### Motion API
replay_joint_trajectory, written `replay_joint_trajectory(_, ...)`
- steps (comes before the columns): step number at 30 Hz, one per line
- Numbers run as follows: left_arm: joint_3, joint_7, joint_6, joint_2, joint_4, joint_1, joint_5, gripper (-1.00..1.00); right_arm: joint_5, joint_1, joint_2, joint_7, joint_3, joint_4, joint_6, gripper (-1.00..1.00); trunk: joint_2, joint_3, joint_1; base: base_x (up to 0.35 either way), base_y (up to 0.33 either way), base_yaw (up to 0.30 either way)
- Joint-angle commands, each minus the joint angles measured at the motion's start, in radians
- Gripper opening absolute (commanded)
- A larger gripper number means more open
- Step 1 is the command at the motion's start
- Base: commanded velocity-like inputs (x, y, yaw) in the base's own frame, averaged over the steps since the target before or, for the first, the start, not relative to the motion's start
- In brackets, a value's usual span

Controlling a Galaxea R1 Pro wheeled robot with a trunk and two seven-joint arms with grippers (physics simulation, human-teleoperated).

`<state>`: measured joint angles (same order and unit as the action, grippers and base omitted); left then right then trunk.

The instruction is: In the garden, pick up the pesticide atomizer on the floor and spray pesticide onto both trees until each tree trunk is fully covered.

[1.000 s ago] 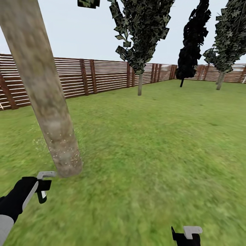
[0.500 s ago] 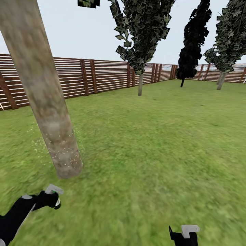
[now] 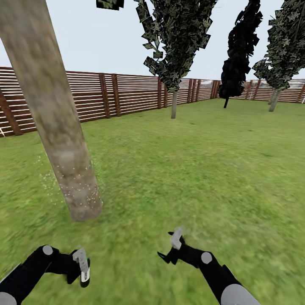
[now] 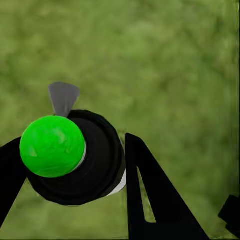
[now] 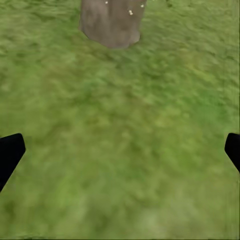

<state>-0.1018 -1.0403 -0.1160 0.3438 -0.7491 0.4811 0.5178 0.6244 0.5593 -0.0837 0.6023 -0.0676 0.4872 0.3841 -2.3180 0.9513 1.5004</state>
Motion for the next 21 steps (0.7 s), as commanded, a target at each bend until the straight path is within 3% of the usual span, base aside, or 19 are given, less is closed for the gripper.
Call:
replay_joint_trajectory(1,-0.020,-0.004,-0.002,-0.007,-0.002,0.001,0.007,-1.00,0.000,0.000,-0.002,0.046,0.001,0.004,-0.002,1.00,0.000,0.000,0.000,0.000,0.000,0.000)
replay_joint_trajectory(2,-0.026,-0.006,-0.003,-0.012,-0.003,0.002,0.009,-1.00,0.000,0.001,-0.003,0.060,0.001,0.005,-0.002,1.00,0.000,0.000,0.000,0.000,0.000,0.000)
replay_joint_trajectory(3,-0.034,-0.008,-0.005,-0.042,-0.001,0.002,0.032,-1.00,0.000,0.001,-0.005,0.084,0.003,0.004,-0.002,1.00,0.000,0.000,0.000,0.000,0.000,0.000)
replay_joint_trajectory(4,-0.034,-0.008,-0.005,-0.056,0.000,0.002,0.060,-1.00,0.000,0.001,-0.008,0.108,0.003,0.004,-0.002,1.00,0.000,0.000,0.000,0.000,0.000,0.000)
replay_joint_trajectory(5,-0.034,-0.009,-0.007,-0.082,0.003,0.002,0.112,-1.00,0.002,0.001,-0.017,0.160,0.003,0.004,-0.002,-1.00,0.000,0.000,0.000,0.000,0.000,0.000)
replay_joint_trajectory(7,-0.034,-0.009,-0.007,-0.089,0.003,0.002,0.121,-1.00,0.014,0.001,-0.020,0.171,0.015,0.004,-0.002,-1.00,0.000,0.000,0.000,0.000,0.000,0.000)
replay_joint_trajectory(9,-0.035,-0.009,-0.007,-0.105,0.004,0.002,0.128,-1.00,0.041,0.001,-0.021,0.173,0.119,0.004,-0.002,-1.00,0.000,0.000,0.000,0.000,0.000,0.000)
replay_joint_trajectory(11,-0.035,-0.008,-0.006,-0.123,0.005,0.002,0.147,-1.00,0.047,0.001,-0.035,0.172,0.165,0.003,-0.002,-1.00,0.000,0.000,0.000,0.000,0.000,0.000)
replay_joint_trajectory(15,-0.035,-0.007,-0.004,-0.187,0.006,0.002,0.227,-1.00,0.049,0.001,-0.068,0.172,0.181,0.004,-0.002,-1.00,0.000,0.000,0.000,0.000,0.000,0.000)
replay_joint_trajectory(21,-0.036,-0.006,-0.004,-0.245,-0.006,0.002,0.242,-1.00,0.049,0.001,-0.086,0.173,0.183,0.007,-0.002,-1.00,0.000,0.000,0.000,0.000,0.000,0.000)
